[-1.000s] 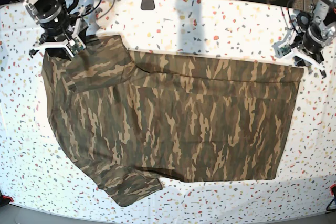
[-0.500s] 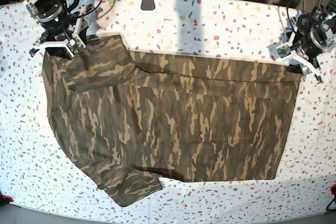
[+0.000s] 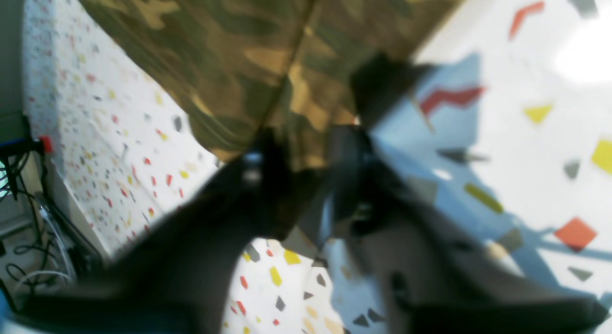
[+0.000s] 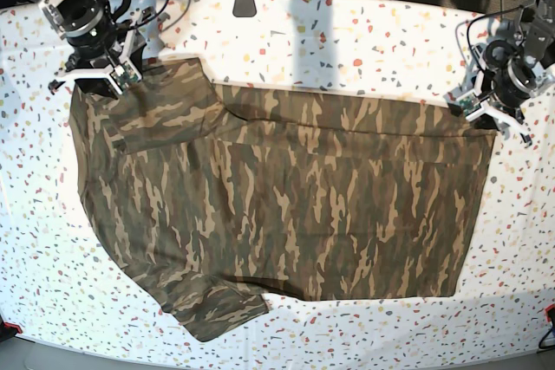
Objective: Fold the T-shirt properly
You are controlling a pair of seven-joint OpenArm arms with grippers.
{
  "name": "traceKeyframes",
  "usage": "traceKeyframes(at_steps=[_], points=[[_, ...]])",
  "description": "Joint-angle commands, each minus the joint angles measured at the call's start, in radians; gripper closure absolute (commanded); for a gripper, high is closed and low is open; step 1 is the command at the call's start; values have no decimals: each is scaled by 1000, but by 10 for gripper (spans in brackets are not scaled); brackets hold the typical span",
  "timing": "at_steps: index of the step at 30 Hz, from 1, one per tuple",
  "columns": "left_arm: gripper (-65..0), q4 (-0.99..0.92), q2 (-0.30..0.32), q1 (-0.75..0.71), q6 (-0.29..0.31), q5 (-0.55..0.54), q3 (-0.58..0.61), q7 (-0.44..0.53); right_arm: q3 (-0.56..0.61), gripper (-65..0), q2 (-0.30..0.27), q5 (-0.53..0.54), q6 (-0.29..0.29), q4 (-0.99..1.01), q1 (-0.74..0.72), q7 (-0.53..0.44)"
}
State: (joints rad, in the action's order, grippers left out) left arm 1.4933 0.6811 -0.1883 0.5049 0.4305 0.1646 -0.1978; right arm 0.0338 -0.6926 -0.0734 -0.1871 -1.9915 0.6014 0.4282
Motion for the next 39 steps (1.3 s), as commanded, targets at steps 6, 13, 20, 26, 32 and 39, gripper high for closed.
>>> traceKeyframes(at_steps=[6,13,20,26,32,39], points=[[0,5,19,6,2,13,-6,-48,-8,-273,-14,-3,14,-18,-3,-16],[0,6,-19,6,1,5,-6,-48,-8,-273,-14,-76,-30,-18,6,50],[0,6,-50,6,1,6,-6,-40,-8,-274,-14,-281,-67,-18,121,60],[0,6,-52,6,1,5,-6,-40,-8,-274,-14,-326,-67,16,130,60],[0,6,-52,6,1,6,-6,-40,-8,-274,-17,-368,-67,61,105,2],[0,6,-52,6,1,6,-6,-40,-8,-274,-17,-368,-67,192,11,-42]])
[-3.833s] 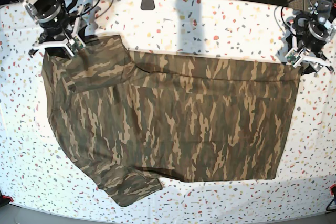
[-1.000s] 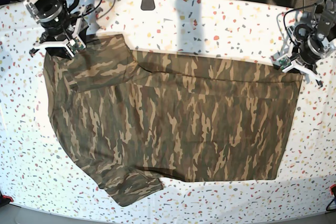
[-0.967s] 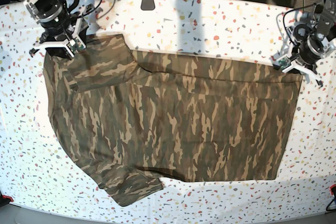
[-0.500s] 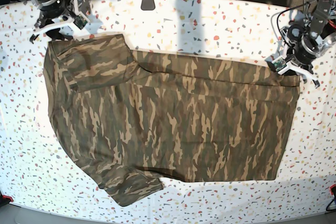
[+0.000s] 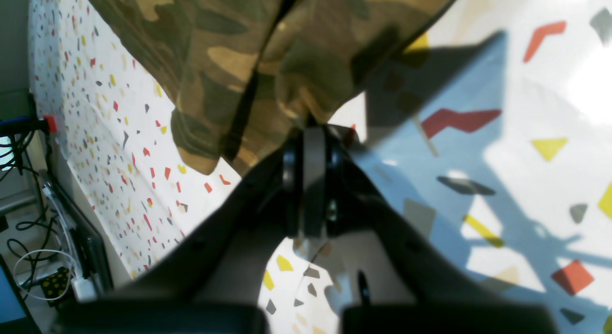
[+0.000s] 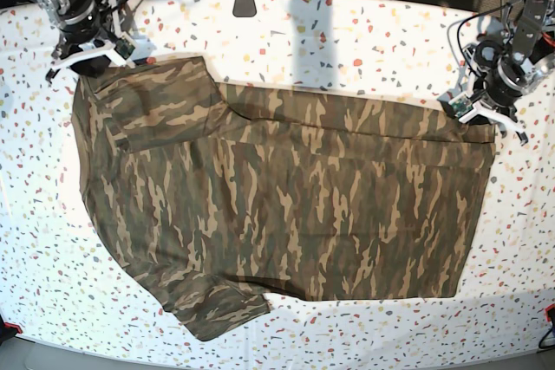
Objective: Fold the T-shirt properly
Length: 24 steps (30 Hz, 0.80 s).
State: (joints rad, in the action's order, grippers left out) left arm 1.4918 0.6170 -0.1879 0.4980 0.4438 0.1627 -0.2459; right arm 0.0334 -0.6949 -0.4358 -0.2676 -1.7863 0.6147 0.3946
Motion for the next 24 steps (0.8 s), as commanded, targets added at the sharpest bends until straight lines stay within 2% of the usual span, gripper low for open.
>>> traceKeyframes(at_steps=[1,11,12,14,17,19,22,24], points=[[0,8,12,6,8,-8,-5,8,-8,-274,-15,-5,13,4,-16,-11],[0,8,12,5,8,-8,-5,8,-7,-273,-14,24,6,79,-96,-19],[0,8,12,5,8,-8,-5,7,-7,-259,-14,24,-13,79,-101,-21],[0,8,12,5,8,-8,-5,7,-7,-178,-14,25,-51,79,-109,-21],[0,8,13,5,6,-38,-5,3,-7,-1,-14,24,-48,78,-111,-21],[0,8,13,5,-5,-73,-5,-15,-7,0,-14,25,-35,78,-110,-21],[0,8,13,5,-17,-117,-5,-84,-7,0,-15,38,42,75,-105,-21],[0,15,23,-5,-20,-161,-5,-114,-7,0,-17,61,66,67,-95,-20]])
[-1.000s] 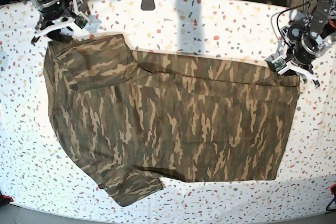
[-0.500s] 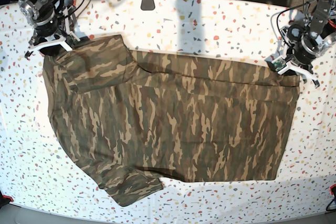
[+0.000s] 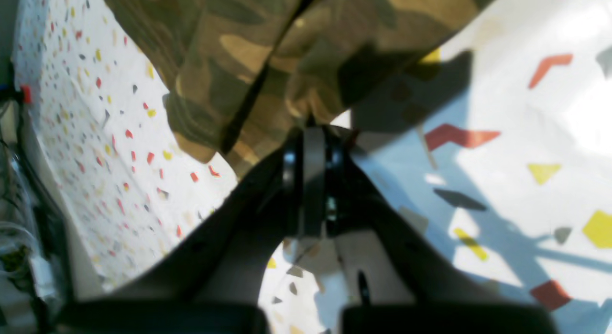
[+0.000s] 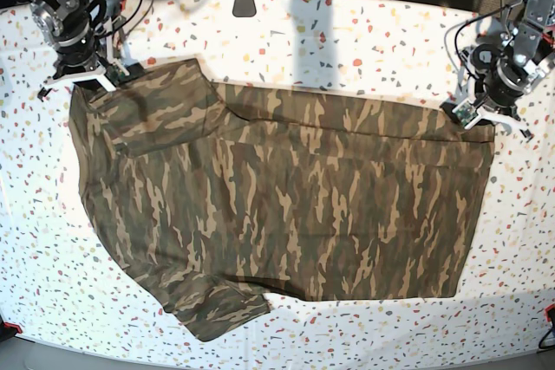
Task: Fold the T-shirt properly
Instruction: 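Pull the shirt toward the robot with both grippers and release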
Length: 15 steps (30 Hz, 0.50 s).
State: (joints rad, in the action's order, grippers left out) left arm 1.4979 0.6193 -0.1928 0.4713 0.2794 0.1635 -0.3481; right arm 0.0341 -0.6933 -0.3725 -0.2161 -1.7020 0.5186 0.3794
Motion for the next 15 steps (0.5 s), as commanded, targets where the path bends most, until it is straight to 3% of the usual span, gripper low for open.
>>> traceKeyframes(at_steps=[1,4,7,15], points=[[0,23,31,-11,4,-32,-5,-15,-8,0,-19,16,15,-21,11,-5],[0,91,77,-59,-4,-129,-5,-29,-9,0,-19,39,15,-29,48,-5],[0,171,121,-120,-70,-150,-6,-59,-9,0,-19,40,21,-32,93,-6],[0,262,168,-251,-169,-150,-8,-101,-12,0,-18,39,150,-58,234,-11]])
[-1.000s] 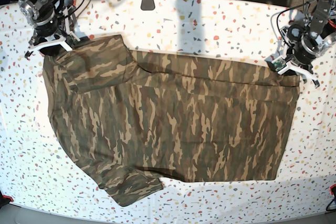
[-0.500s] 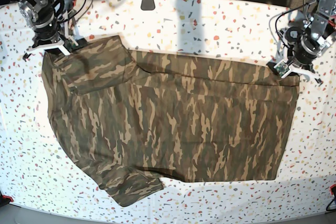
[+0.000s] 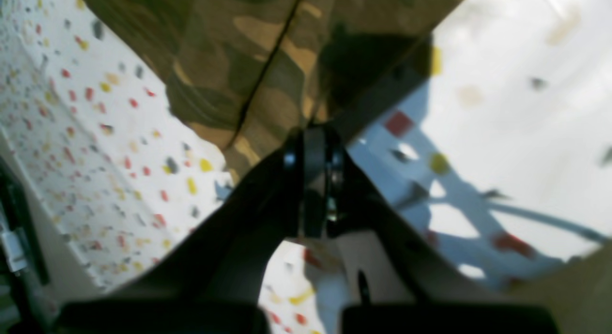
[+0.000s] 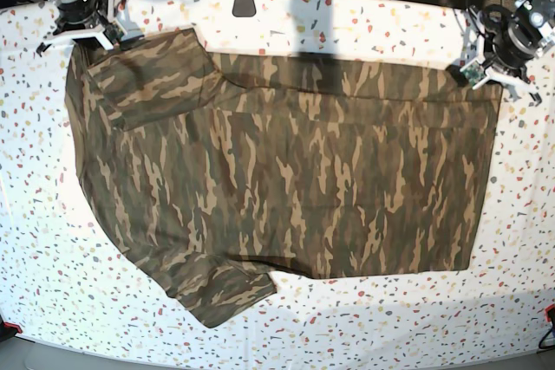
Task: Fold the T-shirt properly
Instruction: 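Pull the shirt toward the robot with both grippers and release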
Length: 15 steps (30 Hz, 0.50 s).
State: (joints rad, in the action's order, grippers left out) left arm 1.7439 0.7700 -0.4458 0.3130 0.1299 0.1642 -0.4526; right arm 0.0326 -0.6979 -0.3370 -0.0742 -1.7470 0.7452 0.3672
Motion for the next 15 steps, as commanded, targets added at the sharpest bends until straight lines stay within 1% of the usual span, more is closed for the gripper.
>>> traceKeyframes(at_steps=[1,6,11,15], points=[[0,18,18,-11,-12,0,-8,4,-12,0,-14,4,11,-21,25,-2],[0,18,18,-76,-23,4,-8,3,-14,0,-13,5,24,-55,104,-4],[0,18,17,-149,-117,87,-8,4,-14,0,-8,5,32,-56,162,-4],[0,18,17,-203,-123,90,-8,5,-14,0,-8,5,32,-56,202,-4]])
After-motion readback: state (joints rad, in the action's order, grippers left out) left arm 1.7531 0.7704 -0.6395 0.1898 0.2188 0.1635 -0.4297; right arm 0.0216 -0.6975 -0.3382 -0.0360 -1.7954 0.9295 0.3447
